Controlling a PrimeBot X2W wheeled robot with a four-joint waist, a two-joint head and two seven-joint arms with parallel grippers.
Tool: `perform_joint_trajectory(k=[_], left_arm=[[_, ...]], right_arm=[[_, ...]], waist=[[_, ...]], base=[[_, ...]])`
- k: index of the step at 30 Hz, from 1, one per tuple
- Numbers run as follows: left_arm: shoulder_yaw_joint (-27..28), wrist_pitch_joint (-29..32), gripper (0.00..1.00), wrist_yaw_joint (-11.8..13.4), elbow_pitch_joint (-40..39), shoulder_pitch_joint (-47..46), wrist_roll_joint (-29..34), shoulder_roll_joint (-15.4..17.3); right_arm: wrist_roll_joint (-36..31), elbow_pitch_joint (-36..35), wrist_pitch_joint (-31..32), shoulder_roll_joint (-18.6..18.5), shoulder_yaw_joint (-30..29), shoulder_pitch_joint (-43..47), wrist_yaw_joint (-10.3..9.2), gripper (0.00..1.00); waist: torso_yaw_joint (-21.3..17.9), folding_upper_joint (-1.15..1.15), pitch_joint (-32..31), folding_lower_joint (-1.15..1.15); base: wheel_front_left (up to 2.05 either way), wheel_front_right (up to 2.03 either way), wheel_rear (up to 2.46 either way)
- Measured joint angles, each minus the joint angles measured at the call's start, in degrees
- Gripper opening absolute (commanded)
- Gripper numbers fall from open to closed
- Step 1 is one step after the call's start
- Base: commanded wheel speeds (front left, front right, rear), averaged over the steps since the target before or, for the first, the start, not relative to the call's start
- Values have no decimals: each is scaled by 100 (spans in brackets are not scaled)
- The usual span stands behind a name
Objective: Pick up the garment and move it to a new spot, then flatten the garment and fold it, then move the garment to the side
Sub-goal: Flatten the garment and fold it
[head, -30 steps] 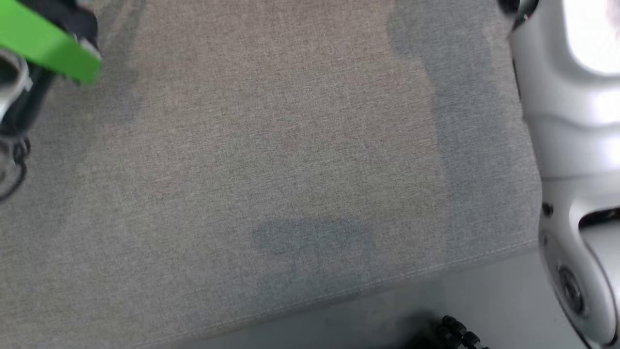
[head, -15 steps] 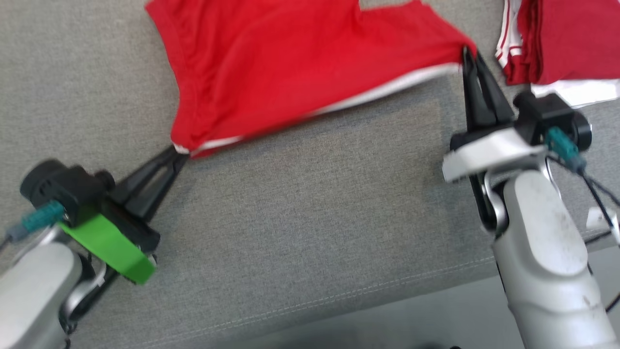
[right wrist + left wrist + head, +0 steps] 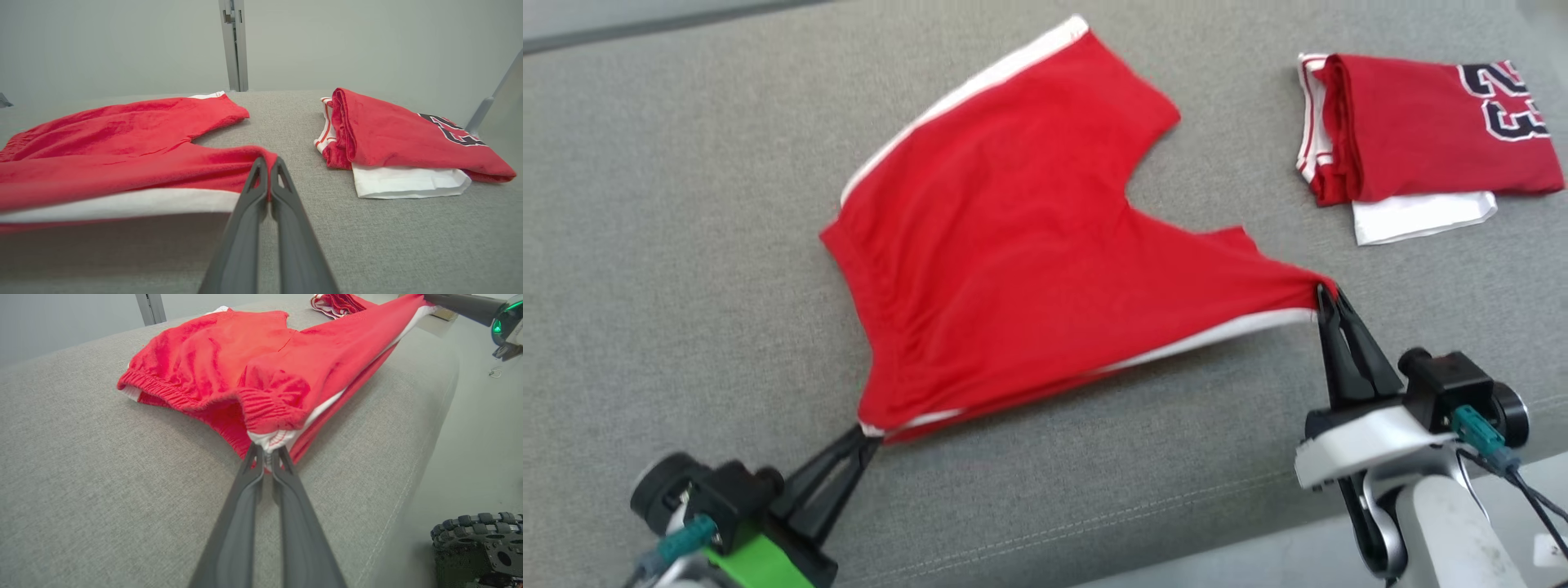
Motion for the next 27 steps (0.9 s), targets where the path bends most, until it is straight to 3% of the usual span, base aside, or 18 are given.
perform_joint_trajectory(k=[6, 12, 19, 27], left_arm=[[-130, 4, 0, 0, -20, 658, 109, -85], [-380, 397, 0, 0, -68, 527, -503, -377], [-632, 865, 0, 0, -153, -371, -2014, -626], [-349, 960, 0, 1, 207, -1319, -3573, -948]], right_arm=[[151, -659, 532, -194, -114, 661, 4, 0], [58, -644, 1330, -129, -439, 268, 5, 0], [-383, 303, 2014, -27, -668, -1317, 0, 0], [-958, 2240, 1837, 3, -715, -3378, 0, 0]], waist=[[-20, 0, -510, 0], [68, 0, -643, 0], [250, 0, -344, 0], [604, 0, 237, 1]], base=[[0, 0, 0], [0, 0, 0], [0, 0, 0], [0, 0, 0]])
